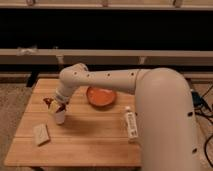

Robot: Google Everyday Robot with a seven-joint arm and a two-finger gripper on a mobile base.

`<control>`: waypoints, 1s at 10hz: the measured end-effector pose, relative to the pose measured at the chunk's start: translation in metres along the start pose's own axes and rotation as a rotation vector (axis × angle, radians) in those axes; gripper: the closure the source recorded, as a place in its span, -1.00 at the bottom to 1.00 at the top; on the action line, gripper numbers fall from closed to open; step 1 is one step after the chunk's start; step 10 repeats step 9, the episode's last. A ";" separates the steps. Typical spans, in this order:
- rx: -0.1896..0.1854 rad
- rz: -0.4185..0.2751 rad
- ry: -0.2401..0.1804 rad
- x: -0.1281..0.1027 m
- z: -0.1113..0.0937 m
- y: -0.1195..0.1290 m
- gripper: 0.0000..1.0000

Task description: Place the pepper in the ceramic cup

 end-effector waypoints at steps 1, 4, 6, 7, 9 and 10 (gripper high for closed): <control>-0.006 0.005 -0.005 0.004 -0.003 0.002 -0.60; -0.020 0.015 -0.021 0.009 -0.012 0.010 -0.60; -0.014 0.031 -0.036 0.016 -0.023 0.010 -0.60; -0.008 0.042 -0.044 0.023 -0.030 0.006 -0.60; 0.002 0.059 -0.056 0.037 -0.045 -0.001 -0.60; 0.002 0.059 -0.056 0.037 -0.045 -0.001 -0.60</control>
